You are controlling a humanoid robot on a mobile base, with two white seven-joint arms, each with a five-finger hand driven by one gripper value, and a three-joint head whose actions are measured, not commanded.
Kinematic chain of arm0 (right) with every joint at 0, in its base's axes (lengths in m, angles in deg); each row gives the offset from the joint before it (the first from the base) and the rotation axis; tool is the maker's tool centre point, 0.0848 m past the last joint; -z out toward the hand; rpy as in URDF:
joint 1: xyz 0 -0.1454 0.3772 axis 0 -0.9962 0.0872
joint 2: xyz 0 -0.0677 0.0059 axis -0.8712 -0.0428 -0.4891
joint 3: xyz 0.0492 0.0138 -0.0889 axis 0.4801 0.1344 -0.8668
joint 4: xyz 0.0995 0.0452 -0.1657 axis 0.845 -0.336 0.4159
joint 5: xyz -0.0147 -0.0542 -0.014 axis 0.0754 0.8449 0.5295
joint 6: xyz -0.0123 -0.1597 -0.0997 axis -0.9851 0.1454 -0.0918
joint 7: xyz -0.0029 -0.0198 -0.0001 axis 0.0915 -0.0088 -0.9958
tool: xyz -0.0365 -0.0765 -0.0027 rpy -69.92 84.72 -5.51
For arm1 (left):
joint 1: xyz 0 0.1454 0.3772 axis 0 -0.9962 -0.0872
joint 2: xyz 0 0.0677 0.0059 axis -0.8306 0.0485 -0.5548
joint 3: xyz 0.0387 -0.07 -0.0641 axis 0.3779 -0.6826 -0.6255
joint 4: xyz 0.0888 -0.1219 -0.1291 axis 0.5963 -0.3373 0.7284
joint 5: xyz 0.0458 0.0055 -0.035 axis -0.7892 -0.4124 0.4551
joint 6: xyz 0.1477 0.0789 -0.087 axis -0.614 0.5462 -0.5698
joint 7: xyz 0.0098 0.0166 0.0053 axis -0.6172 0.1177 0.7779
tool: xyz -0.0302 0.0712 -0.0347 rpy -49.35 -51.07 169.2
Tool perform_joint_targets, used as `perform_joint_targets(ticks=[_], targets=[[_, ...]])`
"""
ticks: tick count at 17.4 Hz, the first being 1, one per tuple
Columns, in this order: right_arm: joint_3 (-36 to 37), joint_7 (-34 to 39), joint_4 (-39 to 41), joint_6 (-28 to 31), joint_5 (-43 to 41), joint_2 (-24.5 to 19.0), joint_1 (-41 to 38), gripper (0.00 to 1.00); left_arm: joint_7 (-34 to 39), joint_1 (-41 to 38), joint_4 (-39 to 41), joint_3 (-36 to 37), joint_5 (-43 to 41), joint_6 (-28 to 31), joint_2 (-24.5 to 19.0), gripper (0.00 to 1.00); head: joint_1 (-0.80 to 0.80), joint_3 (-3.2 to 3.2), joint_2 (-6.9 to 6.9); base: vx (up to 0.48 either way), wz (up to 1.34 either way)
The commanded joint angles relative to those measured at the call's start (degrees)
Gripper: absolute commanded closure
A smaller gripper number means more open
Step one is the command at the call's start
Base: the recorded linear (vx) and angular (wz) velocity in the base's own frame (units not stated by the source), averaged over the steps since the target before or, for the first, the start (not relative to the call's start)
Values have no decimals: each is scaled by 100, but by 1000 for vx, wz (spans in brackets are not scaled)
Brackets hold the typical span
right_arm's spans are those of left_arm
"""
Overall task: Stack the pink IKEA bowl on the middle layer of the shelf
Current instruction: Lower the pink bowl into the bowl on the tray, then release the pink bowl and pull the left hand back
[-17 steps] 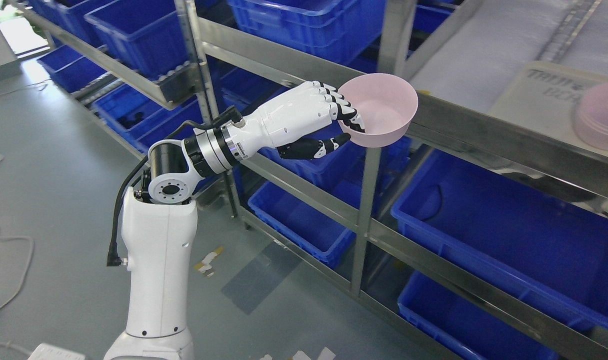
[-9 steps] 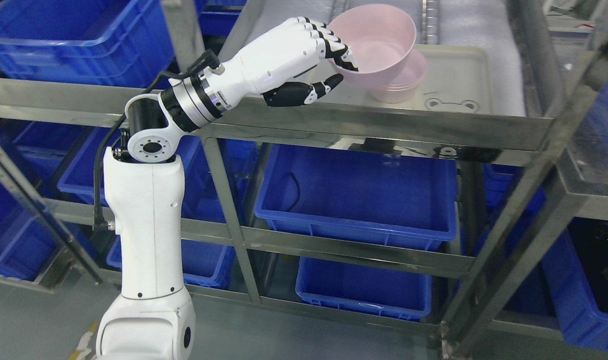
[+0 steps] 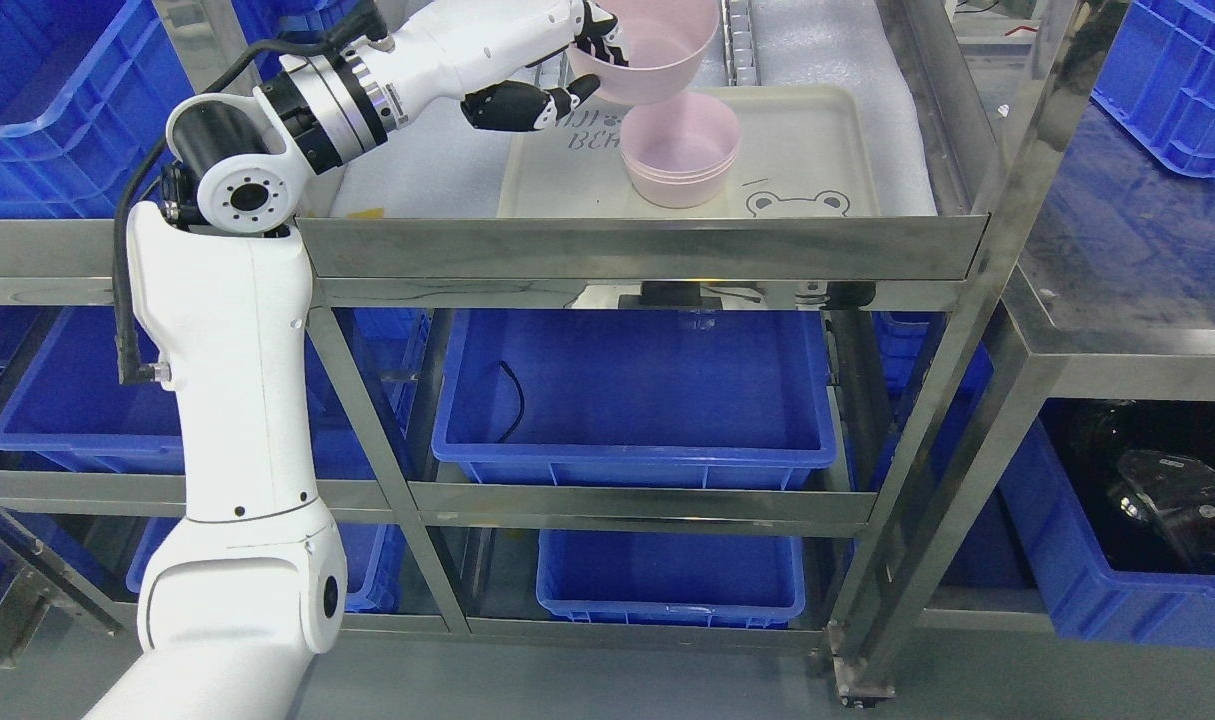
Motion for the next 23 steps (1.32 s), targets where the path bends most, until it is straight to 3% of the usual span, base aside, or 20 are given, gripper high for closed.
perform_joint_targets(ticks=[1,4,8,11,15,23], targets=[[0,1,100,-2,0,100,-26,0,7,141,-965,597,-307,-7,270,94,0,0,0,5,-54],[0,1,100,-2,0,100,-26,0,51,298,-1379,941,-664,-42,409,94,0,0,0,10,-58],[0,1,100,-2,0,100,-26,0,51,422,-1459,688,-1395,-25,409,94,0,0,0,4,-44],[0,1,100,-2,0,100,-18,0,104,510,-1590,432,-1458,-16,409,94,0,0,0,21,43],[0,1,100,-2,0,100,-26,0,315,879,-2284,633,-1484,-16,409,94,0,0,0,46,-94],[0,1,100,-2,0,100,-18,0,262,669,-2083,572,-1775,-7,290,94,0,0,-1,6,1]])
